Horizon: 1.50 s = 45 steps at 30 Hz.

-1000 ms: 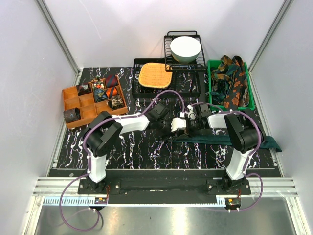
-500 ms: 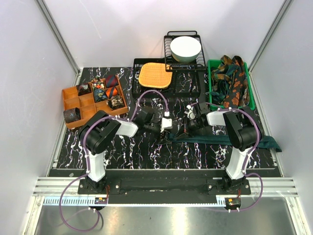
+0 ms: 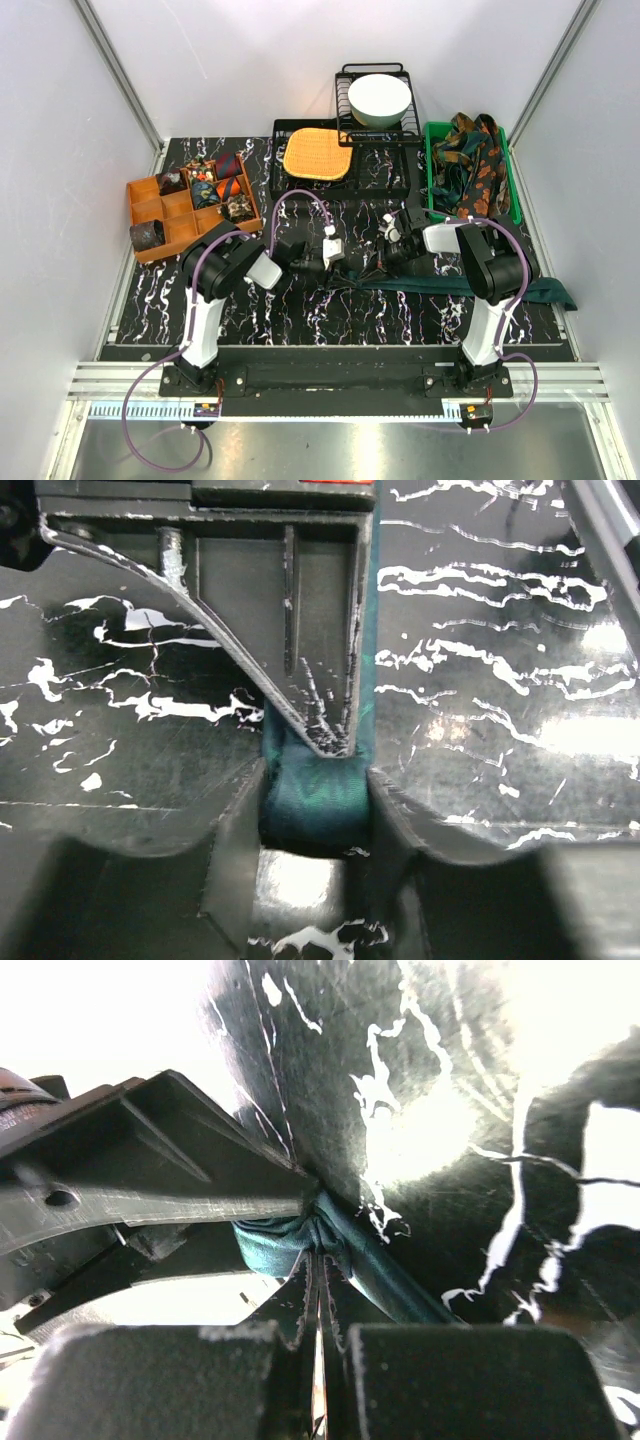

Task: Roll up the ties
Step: Roll the tie at the center of the board.

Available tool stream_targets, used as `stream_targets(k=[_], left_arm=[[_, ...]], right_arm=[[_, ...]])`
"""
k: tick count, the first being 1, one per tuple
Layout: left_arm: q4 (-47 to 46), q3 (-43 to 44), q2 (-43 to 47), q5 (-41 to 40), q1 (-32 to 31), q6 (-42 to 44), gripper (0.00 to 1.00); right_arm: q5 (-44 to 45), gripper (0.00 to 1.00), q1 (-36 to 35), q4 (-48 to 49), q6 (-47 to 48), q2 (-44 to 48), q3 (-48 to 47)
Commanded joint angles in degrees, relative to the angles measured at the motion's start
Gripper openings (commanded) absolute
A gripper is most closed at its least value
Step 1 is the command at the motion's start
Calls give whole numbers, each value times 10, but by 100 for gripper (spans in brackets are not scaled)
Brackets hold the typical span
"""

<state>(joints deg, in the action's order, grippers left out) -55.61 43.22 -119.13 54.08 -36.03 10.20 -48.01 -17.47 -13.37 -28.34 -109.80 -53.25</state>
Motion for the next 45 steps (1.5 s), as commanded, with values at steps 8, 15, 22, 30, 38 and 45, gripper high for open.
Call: stream_targets(k=[8,15,22,30,38,45], left_arm=[[404,54,65,-121,-42,194,20],[623,137,70,-212,-60,261,18],[739,211,43,-283,-85,285,18],[792,259,27,-311,-107,256,20],[806,267,22,-311,-109,250,20],[808,268,19,-303,-109,248,21]], right_arm=[[66,2,9,-12,42,4,14],[-11,40,68,-9,25,70,26],[-51,51,72,70,-5,93,55],[-45,47,34,172,-54,59,61],[-47,45,3,213,-76,19,61],[-46,38,-2,270,-104,28,97]])
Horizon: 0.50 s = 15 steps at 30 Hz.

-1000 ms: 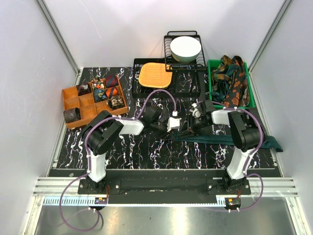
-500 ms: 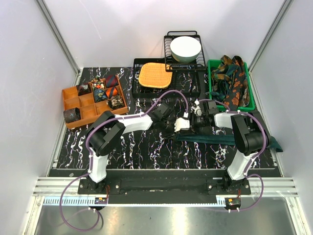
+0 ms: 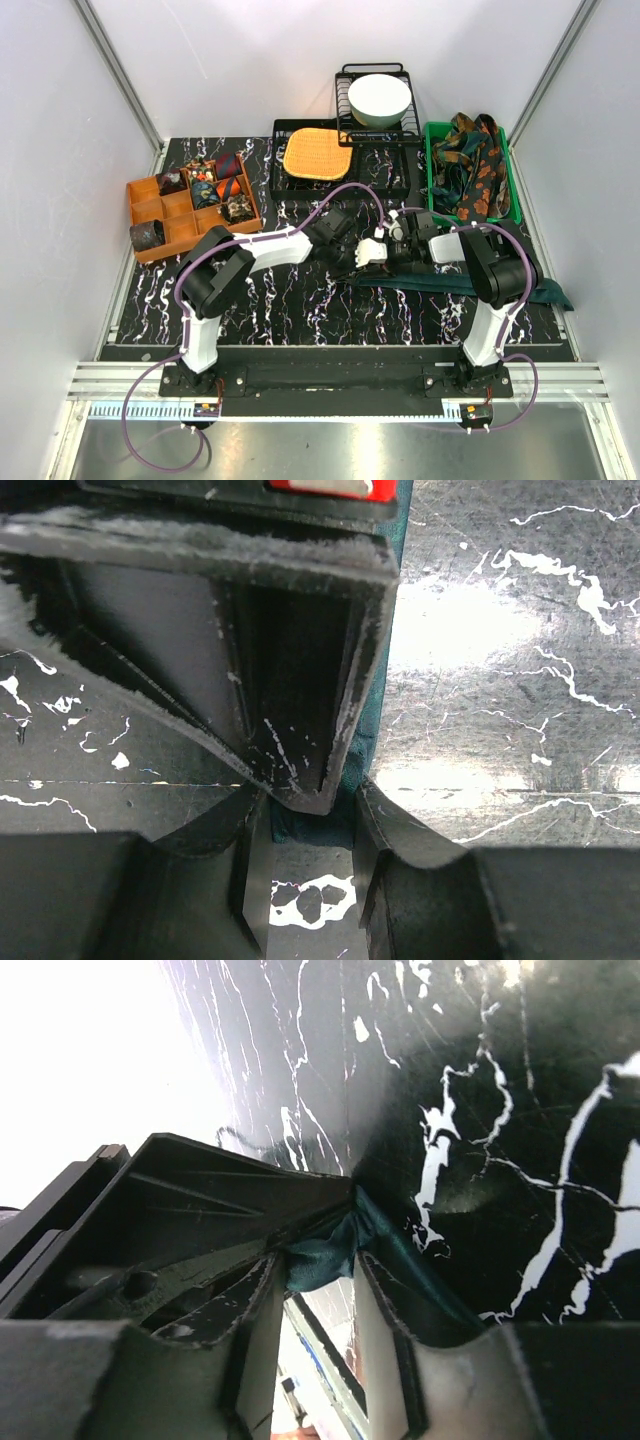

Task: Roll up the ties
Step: Roll the tie at the center of the board.

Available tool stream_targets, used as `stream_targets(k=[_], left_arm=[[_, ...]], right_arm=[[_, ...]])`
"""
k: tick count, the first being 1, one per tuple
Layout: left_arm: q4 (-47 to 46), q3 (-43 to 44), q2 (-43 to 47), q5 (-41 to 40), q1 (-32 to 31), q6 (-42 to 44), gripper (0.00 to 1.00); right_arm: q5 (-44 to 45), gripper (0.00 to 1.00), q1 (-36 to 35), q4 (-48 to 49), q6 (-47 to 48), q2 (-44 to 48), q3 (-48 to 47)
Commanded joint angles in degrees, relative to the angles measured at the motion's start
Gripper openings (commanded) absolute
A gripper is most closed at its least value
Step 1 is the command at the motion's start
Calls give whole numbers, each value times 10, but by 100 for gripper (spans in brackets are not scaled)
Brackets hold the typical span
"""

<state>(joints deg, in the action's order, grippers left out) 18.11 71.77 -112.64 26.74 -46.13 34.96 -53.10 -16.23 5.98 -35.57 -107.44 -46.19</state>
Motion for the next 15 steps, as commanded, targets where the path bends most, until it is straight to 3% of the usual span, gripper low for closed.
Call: stream_targets(k=[1,2,5,6,9,11,15], left_arm=[[69,-17,-46,-29,-8,0,21],[69,-17,-47,-28,-8,1,21],[69,-18,-48,-29,-8,1,21],[69,-17,-46,-30,-8,1,21],[61,-22,-45,-25,-4,-1,30],[45,-36,-43,-4,5,-11,50],[-59,-87,-15,44,31,-9,66]], right_arm=[[8,35,-14,96,-43,6,37],[12,25,-14,100,-45,4,38],[18,15,-14,78,-31,-1,30],[21,0,-14,68,-25,1,25],[44,0,-13,15,5,11,13],[54,0,-8,-32,30,8,5],[76,0,8,-90,61,-9,-4]])
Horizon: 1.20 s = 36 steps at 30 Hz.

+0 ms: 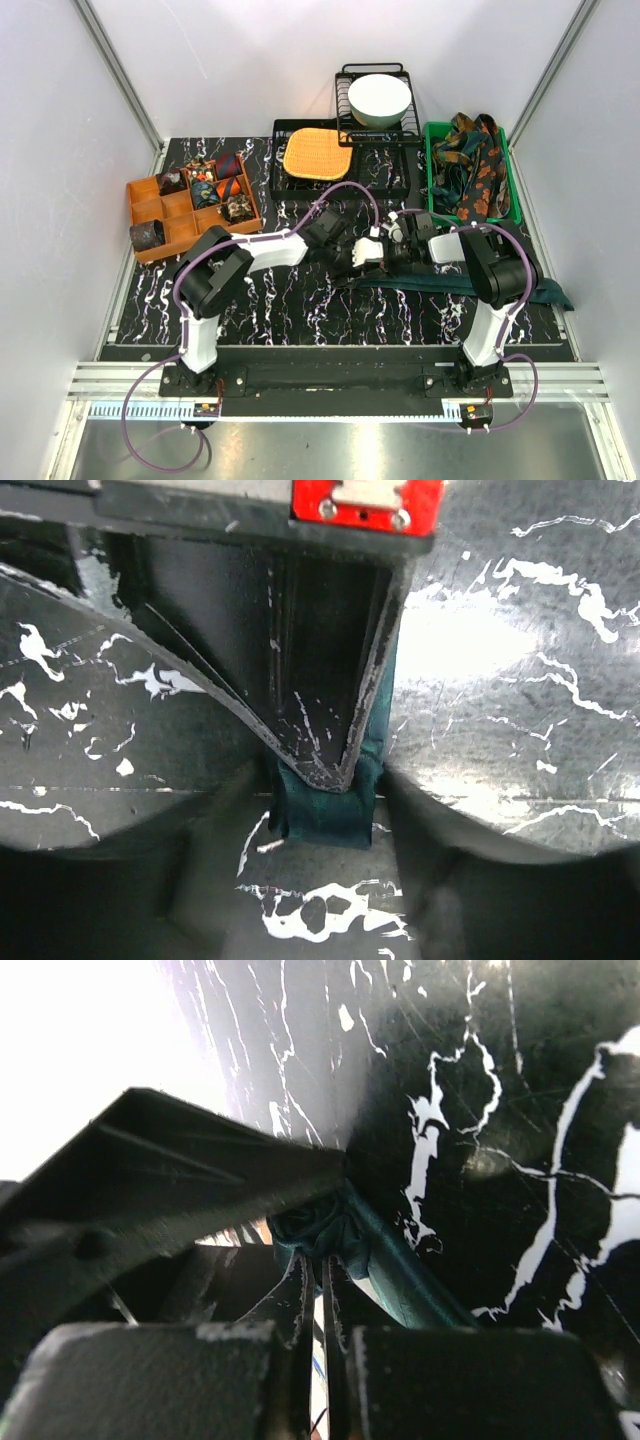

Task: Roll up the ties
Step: Roll the tie at the center of the board.

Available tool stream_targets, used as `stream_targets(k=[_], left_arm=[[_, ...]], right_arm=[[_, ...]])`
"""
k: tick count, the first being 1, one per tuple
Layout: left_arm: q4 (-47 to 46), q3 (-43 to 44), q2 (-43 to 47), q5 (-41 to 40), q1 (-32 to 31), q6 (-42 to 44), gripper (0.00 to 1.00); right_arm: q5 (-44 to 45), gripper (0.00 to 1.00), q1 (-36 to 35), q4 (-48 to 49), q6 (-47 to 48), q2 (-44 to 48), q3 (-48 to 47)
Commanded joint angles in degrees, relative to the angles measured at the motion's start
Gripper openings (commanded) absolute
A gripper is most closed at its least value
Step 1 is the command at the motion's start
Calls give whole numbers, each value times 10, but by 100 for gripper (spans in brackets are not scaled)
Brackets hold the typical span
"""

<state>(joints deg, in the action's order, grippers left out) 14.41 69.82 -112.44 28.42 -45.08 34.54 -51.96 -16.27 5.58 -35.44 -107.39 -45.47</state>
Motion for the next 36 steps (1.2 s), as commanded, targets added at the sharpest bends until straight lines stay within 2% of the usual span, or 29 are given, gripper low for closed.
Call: stream_targets(k=[1,5,7,15,20,25,28,29,31,34,35,36], left_arm=[[-47,-94,-13,46,23,-6,68],[-193,-155,-6,123,51,-55,71],[-308,-195,-8,170,73,-86,72],[-685,-259,-78,258,88,-244,74],[-804,-254,-129,269,83,-312,70],[-808,-248,-153,261,81,-324,61],[-782,-239,-159,258,80,-316,49],[-748,-236,-157,258,80,-311,40],[-702,-229,-138,246,79,-261,31],[-524,-196,-97,211,70,-153,18],[-406,-182,-81,200,65,-122,16],[-363,-160,-74,191,63,-98,13]], right_arm=[[69,0,12,-101,64,-13,-13],[96,0,16,-138,79,-25,-28],[102,0,17,-162,89,-26,-37],[137,0,26,-225,118,-53,-59],[157,0,27,-247,122,-71,-69],[191,0,27,-272,127,-82,-81],[197,0,28,-279,125,-87,-86],[194,0,28,-278,124,-90,-87],[174,0,28,-274,128,-90,-87],[139,0,28,-261,131,-77,-83],[127,9,28,-256,135,-64,-81],[120,14,29,-255,135,-56,-81]])
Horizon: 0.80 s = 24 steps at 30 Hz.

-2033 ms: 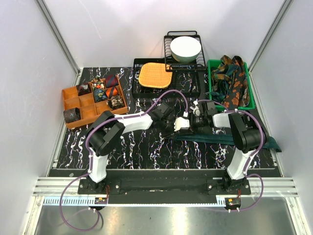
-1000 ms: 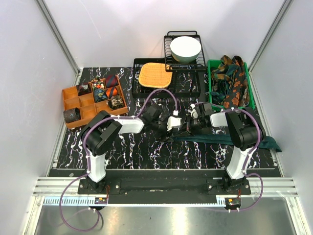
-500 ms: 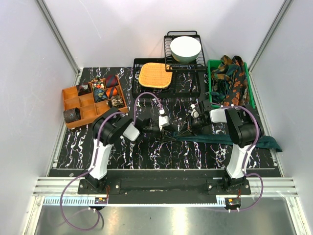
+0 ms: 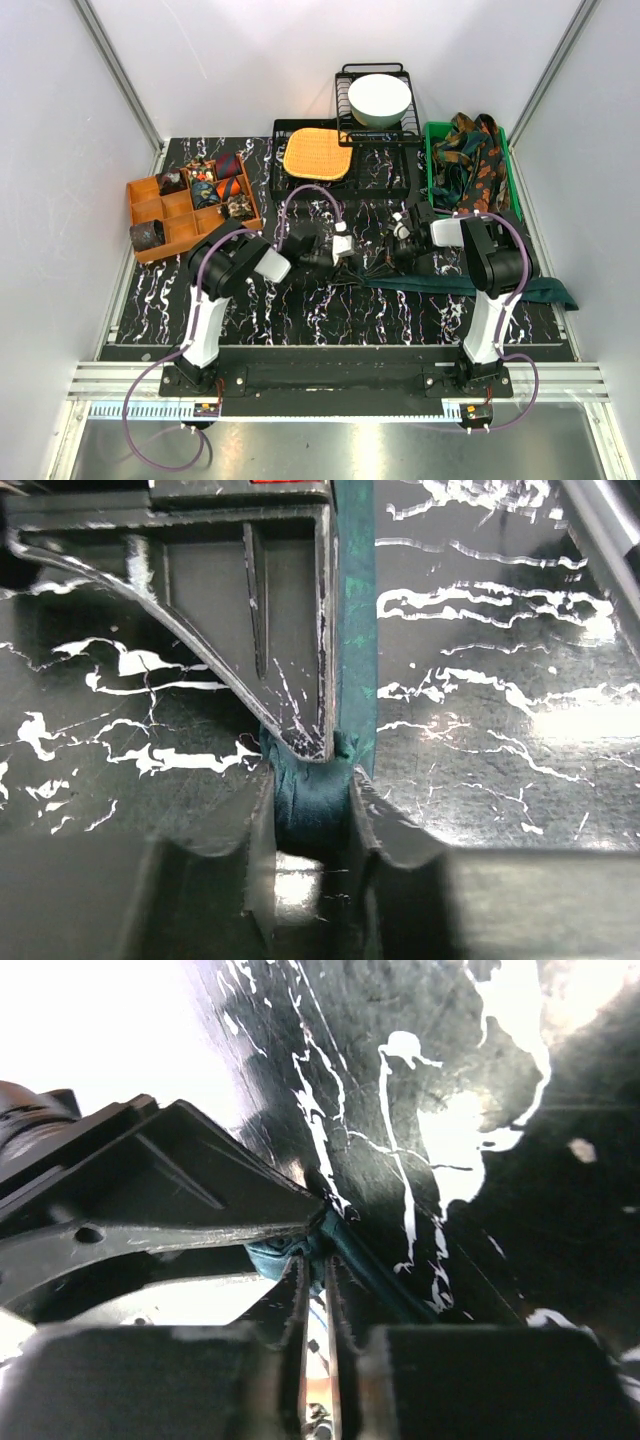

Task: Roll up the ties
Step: Roll the tie at the center of the board.

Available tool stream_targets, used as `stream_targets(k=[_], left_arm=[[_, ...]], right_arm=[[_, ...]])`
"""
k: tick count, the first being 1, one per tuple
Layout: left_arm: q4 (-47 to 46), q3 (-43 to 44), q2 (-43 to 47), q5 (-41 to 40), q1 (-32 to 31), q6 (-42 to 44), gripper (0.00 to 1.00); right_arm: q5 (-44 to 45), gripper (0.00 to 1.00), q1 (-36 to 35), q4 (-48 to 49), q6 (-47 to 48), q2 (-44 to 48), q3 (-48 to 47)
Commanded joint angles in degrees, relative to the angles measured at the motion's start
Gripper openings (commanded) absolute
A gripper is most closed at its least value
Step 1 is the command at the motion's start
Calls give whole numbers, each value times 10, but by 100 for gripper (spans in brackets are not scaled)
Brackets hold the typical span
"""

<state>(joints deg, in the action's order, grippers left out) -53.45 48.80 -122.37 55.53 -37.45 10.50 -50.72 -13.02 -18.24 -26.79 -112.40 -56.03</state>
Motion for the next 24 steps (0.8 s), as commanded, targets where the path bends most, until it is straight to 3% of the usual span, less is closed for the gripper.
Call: stream_targets(k=[1,2,6,9,16,22,24], left_arm=[[354,61,30,-103,-16,183,12],[432,71,37,-116,-23,202,12],[576,126,47,-187,-39,278,12],[646,154,52,-239,-57,305,15],[785,215,42,-292,-79,314,19],[822,238,38,-301,-92,319,20],[827,244,35,-305,-92,315,20]], right_arm=[[96,19,-3,-18,50,3,26],[87,23,-1,-17,55,23,28],[47,48,40,-21,67,82,49],[24,52,53,-8,77,114,64],[-39,45,41,147,-15,99,105],[-86,45,34,341,-73,79,137],[-83,45,26,345,-72,66,134]])
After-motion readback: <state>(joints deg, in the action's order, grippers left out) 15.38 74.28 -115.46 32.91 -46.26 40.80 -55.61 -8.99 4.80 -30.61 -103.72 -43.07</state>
